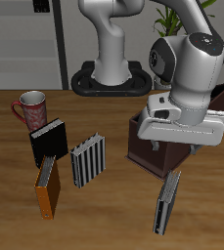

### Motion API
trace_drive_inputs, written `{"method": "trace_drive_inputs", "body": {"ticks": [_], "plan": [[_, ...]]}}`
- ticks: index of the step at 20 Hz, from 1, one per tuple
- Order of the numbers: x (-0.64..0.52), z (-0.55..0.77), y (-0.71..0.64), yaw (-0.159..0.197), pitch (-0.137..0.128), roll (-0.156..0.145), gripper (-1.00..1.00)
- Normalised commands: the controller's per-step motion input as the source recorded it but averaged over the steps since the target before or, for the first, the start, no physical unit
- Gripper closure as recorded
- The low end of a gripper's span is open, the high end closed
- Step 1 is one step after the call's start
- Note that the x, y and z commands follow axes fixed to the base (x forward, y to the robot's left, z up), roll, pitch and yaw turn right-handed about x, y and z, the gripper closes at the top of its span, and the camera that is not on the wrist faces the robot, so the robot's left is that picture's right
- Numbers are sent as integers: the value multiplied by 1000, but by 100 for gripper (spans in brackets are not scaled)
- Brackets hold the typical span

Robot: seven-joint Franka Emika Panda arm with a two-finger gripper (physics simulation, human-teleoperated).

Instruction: Place the left striped book into the left desk caddy's right compartment

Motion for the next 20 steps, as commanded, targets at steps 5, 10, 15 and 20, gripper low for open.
{"method": "trace_drive_inputs", "body": {"ticks": [5,10,15,20], "plan": [[83,-184,-96,-24,16,-15,-100],[95,-246,37,7,18,17,-100],[116,-313,65,-31,37,20,-100],[82,-172,0,-13,8,-3,-100]]}}
